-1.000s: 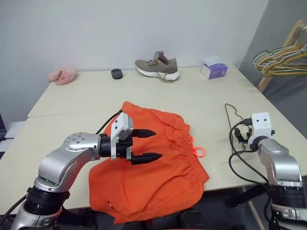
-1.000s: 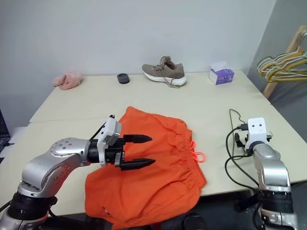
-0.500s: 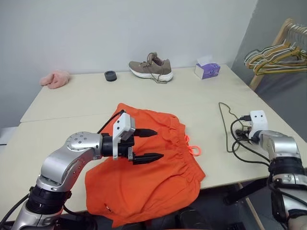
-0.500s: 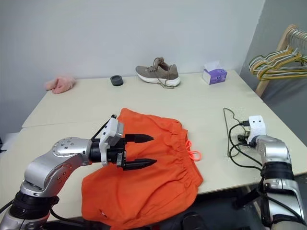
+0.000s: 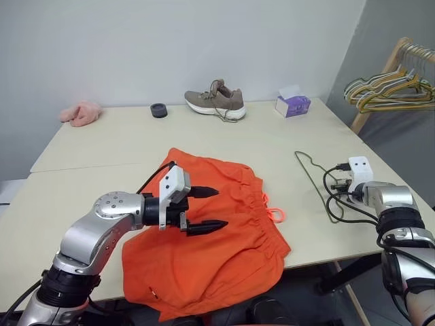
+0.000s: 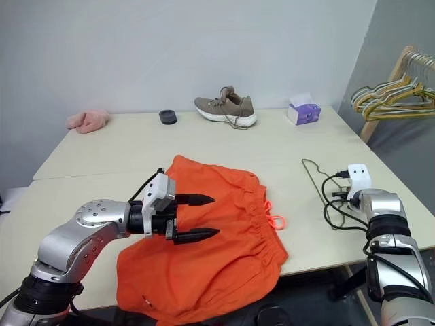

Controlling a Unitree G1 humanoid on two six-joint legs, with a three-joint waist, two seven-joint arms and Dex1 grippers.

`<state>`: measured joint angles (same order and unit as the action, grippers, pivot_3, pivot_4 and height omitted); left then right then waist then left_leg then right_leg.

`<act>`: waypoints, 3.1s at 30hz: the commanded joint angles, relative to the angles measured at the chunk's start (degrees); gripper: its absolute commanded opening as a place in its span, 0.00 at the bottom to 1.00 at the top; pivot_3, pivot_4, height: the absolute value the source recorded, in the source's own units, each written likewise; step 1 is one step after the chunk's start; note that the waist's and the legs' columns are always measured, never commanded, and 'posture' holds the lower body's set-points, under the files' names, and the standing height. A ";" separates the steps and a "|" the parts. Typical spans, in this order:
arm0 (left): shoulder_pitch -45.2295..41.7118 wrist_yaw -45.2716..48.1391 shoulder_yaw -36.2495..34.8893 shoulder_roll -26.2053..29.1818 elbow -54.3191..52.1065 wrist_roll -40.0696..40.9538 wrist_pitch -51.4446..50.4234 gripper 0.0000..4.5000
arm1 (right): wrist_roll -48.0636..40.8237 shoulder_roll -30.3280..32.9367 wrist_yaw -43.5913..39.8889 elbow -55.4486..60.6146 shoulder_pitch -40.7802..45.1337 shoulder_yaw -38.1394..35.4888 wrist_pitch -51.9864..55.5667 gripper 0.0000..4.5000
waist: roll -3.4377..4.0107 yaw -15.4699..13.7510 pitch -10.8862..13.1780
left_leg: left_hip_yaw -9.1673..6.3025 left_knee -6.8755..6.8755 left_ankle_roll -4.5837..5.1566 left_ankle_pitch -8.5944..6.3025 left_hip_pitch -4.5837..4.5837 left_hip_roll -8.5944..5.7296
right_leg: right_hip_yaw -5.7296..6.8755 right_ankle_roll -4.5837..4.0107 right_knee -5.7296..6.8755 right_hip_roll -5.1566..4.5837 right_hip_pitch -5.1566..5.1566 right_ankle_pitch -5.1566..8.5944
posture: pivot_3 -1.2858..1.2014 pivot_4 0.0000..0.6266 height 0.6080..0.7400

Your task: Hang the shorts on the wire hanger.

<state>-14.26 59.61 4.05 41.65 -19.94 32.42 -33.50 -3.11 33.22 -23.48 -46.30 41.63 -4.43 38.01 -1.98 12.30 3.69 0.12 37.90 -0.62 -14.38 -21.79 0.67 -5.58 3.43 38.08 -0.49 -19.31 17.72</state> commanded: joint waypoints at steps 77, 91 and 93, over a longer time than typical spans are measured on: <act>-3.78 -2.14 -2.22 -3.09 6.69 -4.01 2.85 1.00 | 2.03 0.57 -11.62 11.51 -1.64 5.73 0.80 0.01 | 0.03 0.58 0.07 | 0.09 0.08 0.09 -0.04 0.08 -0.04 | -0.02 -0.13 -0.23 -0.16 0.13 -0.11 | 0.44 0.08 1.00; -17.45 -5.32 -7.18 -4.12 23.93 -4.82 2.10 1.00 | 12.85 9.74 -14.57 44.84 -8.21 14.04 -36.71 0.01 | 1.34 0.30 0.82 | 0.09 -0.04 0.12 -0.07 -1.59 -0.10 | 0.05 0.60 -0.04 -0.15 -1.56 -0.36 | 0.43 0.06 1.00; -18.25 -1.89 -6.10 -2.74 24.16 -3.85 -0.29 1.00 | 15.23 9.99 -14.69 46.61 -7.89 15.88 -41.19 0.01 | 1.35 0.54 0.83 | 0.13 0.05 0.13 -0.06 -2.05 -0.15 | 0.04 0.59 0.12 -0.21 -2.10 -0.36 | 0.43 0.06 1.00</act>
<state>-31.20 55.16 -1.84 37.51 4.91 27.06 -32.44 10.21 42.12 -38.17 -3.21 32.42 11.77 1.43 -0.62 12.85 4.52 0.27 37.95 -0.49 -14.44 -23.88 0.49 -5.55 4.01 38.23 -0.77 -21.46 17.35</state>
